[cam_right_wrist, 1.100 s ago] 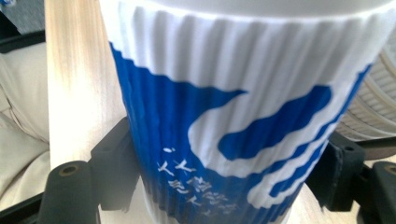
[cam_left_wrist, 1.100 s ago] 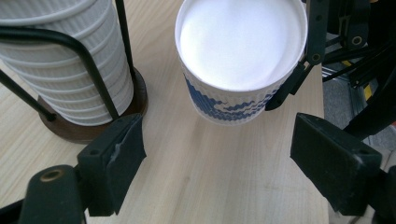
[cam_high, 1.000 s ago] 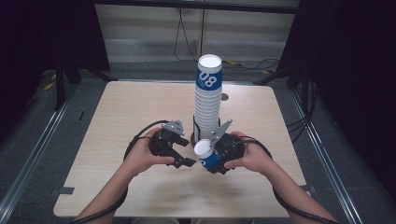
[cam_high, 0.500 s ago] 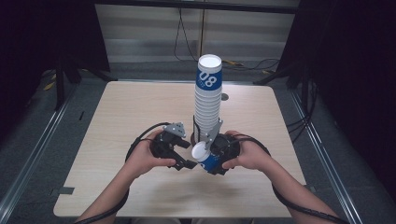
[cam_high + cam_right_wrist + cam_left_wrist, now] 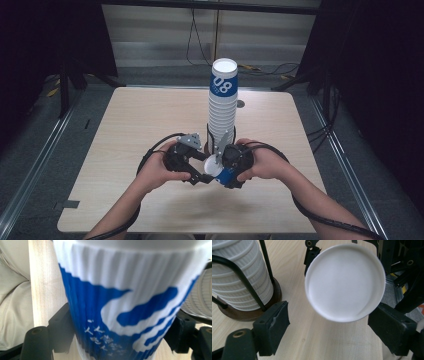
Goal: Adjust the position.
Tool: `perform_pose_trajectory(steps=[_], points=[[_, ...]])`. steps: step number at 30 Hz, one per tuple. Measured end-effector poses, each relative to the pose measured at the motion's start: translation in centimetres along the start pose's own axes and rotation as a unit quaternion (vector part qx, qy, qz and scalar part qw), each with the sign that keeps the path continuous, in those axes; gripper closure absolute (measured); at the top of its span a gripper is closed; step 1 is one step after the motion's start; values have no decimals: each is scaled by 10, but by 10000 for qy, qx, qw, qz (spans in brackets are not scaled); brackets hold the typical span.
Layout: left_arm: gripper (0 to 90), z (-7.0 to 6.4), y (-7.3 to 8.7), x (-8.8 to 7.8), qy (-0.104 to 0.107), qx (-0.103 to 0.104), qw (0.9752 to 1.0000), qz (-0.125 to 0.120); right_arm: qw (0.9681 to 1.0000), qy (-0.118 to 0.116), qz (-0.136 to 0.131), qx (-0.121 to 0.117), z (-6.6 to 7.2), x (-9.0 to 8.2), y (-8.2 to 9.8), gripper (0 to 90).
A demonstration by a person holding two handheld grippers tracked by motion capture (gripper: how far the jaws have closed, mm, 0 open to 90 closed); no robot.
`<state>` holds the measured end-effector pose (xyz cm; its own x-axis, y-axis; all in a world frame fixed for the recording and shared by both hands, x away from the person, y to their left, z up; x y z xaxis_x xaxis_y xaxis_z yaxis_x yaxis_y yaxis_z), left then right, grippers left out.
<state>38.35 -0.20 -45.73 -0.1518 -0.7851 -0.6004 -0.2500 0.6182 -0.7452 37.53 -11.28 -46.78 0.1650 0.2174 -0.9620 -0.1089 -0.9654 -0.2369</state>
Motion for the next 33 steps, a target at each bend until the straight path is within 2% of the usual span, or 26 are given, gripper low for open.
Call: perform_pose_trajectory(steps=[6,12,13,15,18,19,22,28,33], points=[[170,-2,-2,2,80,-19,9999,-92,10000,-29,36,-11,1,-1,-2,223],[171,-3,-4,5,157,45,9998,-92,10000,-36,44,-34,2,-2,-3,223],[175,-3,-3,5,143,77,9999,-33,10000,-4,31,-70,1,-2,-3,223],[179,-4,-4,8,242,33,9996,-152,9999,-49,-11,-91,2,-2,-4,222],[206,-4,-4,9,270,74,9995,-120,9999,-95,6,-57,5,-1,-4,222],[236,-7,-4,9,381,95,9990,-198,9999,-108,-78,-95,5,0,-6,221],[278,-7,-3,10,411,106,9989,-201,9998,-96,-83,-141,5,2,-5,221],[291,-7,-2,9,413,220,9987,-199,9998,-89,-97,-122,5,2,-4,217],[294,-7,-1,8,404,182,9987,-270,9998,-51,-172,-100,6,1,-4,205]])
Point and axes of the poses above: each handheld gripper's, and its own axes: x roughly forward along the jaws, y roughly out of its underside, z roughly to its left, the point moved 8 cm from there along x, roughly forward along the jaws, and after that the axes turned 8 degrees about y, right-handed, at the moved point
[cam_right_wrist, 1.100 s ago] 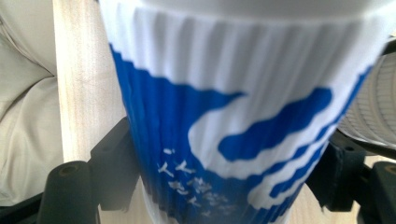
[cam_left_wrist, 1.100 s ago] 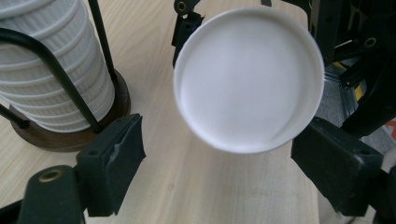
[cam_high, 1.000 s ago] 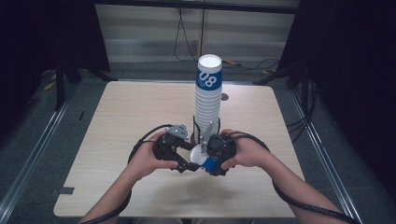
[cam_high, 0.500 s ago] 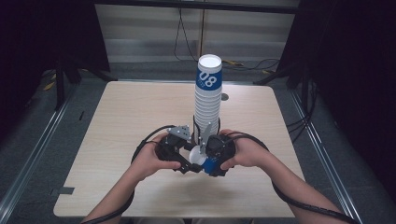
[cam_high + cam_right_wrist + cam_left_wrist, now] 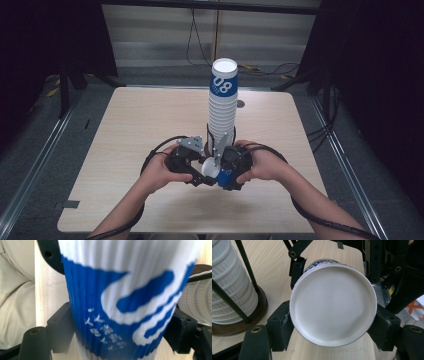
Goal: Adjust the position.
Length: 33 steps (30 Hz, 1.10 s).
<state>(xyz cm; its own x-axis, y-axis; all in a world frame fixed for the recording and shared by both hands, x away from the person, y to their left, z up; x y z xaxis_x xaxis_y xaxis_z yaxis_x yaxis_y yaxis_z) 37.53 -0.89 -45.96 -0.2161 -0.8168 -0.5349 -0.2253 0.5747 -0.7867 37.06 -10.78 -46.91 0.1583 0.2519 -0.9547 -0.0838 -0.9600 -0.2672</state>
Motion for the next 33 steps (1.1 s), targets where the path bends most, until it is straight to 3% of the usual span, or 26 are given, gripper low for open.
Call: perform_pose_trajectory(steps=[9,10,12,13,20,23,26,29,30,31,32,33], points=[[294,-1,2,-7,-10,-28,10000,-31,9982,108,-492,339,0,0,1,132],[294,-1,2,-8,-9,-52,10000,-40,9969,144,-599,499,0,0,2,131],[295,-1,2,-8,5,-59,10000,-61,9963,124,-637,564,0,0,4,129],[295,-1,1,-9,-25,-64,10000,-31,9947,114,-800,641,-1,-1,5,125],[296,1,2,-15,-46,-114,9999,-62,9924,141,-995,707,-2,0,12,124],[295,3,4,-19,-87,-171,9997,-140,9882,129,-1209,935,-3,0,19,124],[295,3,4,-22,-96,-182,9997,-156,9861,98,-1298,1028,-2,0,22,124],[295,4,4,-24,-117,-209,9995,-216,9804,155,-1500,1267,-5,1,24,124],[295,4,4,-24,-117,-209,9995,-216,9804,155,-1500,1267,-5,1,24,124],[295,5,5,-26,-126,-254,9993,-247,9767,156,-1643,1369,-6,1,25,126],[294,5,5,-26,-126,-254,9993,-247,9750,120,-1686,1439,-5,1,25,126],[294,6,5,-26,-132,-268,9992,-269,9750,120,-1686,1439,-5,1,25,126]])
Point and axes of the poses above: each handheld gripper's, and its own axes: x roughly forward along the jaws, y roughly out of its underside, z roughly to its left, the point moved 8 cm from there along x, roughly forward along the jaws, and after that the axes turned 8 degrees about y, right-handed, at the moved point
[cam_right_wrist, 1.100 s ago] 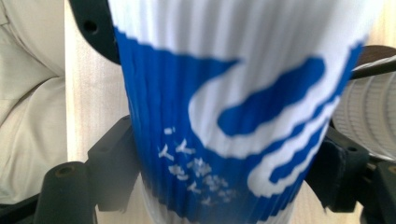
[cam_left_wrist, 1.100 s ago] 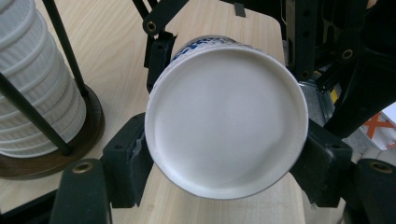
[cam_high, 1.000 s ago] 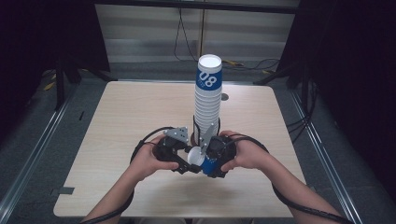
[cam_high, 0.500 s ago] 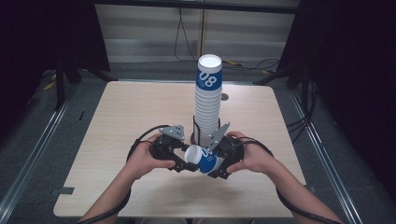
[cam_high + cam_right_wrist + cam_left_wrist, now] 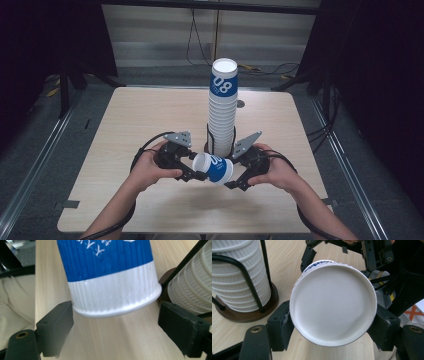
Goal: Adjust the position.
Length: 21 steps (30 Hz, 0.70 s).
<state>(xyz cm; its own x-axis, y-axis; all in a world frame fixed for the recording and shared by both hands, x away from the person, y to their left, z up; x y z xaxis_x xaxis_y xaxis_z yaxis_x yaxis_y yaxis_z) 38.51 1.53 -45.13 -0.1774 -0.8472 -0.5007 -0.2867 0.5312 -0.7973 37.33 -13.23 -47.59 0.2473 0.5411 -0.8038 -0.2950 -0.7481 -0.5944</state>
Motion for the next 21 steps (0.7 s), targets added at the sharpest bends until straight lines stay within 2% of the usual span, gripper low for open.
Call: perform_pose_trajectory(steps=[1,2,4,11,14,21], points=[[294,1,1,-1,-18,-12,10000,29,9998,22,-157,114,0,0,-1,126],[294,1,1,-2,-15,-27,10000,-12,9998,22,-157,114,0,0,-1,126],[294,2,0,-3,-31,-27,10000,-24,9988,29,-403,270,-1,-2,-3,126],[294,3,0,-6,-42,-58,9999,-136,9974,86,-592,398,-2,-1,-5,126],[294,4,2,-8,-98,-94,9998,-153,9951,22,-813,561,-1,-1,-8,126],[293,5,4,-14,-173,-152,9995,-200,9927,-29,-1008,667,0,5,-9,127]])
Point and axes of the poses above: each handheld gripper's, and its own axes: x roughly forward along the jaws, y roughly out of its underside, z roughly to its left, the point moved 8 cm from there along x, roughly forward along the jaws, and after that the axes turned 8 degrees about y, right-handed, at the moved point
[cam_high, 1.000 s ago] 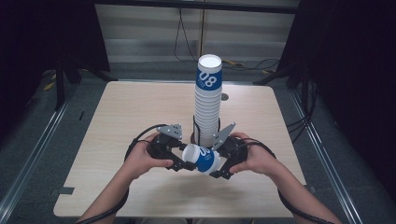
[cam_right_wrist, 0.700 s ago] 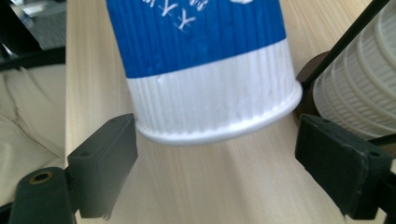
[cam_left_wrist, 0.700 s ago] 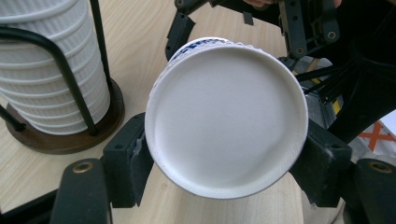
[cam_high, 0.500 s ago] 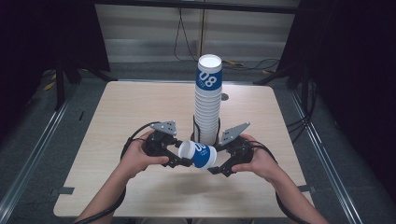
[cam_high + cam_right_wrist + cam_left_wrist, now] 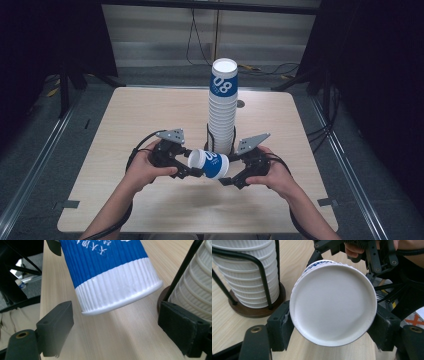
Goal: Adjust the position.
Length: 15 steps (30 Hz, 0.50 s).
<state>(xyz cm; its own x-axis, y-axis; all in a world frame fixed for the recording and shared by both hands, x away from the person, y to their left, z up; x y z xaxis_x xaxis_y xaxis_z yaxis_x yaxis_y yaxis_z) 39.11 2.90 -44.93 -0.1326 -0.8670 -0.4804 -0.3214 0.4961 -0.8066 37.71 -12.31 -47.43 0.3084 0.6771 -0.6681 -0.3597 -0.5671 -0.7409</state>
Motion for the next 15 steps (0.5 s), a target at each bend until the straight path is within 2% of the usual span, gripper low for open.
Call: perform_pose_trajectory(steps=[2,7,9,15], points=[[293,0,1,-1,-16,-34,10000,-10,10000,-48,-60,42,1,1,0,127],[293,1,2,-3,-23,-52,10000,2,9999,14,-142,60,1,3,1,127],[293,1,2,-2,-5,-60,9999,-87,9997,-10,-221,91,1,2,-1,127],[293,1,4,1,72,-118,9998,-150,9991,-22,-382,155,3,2,-5,127]])
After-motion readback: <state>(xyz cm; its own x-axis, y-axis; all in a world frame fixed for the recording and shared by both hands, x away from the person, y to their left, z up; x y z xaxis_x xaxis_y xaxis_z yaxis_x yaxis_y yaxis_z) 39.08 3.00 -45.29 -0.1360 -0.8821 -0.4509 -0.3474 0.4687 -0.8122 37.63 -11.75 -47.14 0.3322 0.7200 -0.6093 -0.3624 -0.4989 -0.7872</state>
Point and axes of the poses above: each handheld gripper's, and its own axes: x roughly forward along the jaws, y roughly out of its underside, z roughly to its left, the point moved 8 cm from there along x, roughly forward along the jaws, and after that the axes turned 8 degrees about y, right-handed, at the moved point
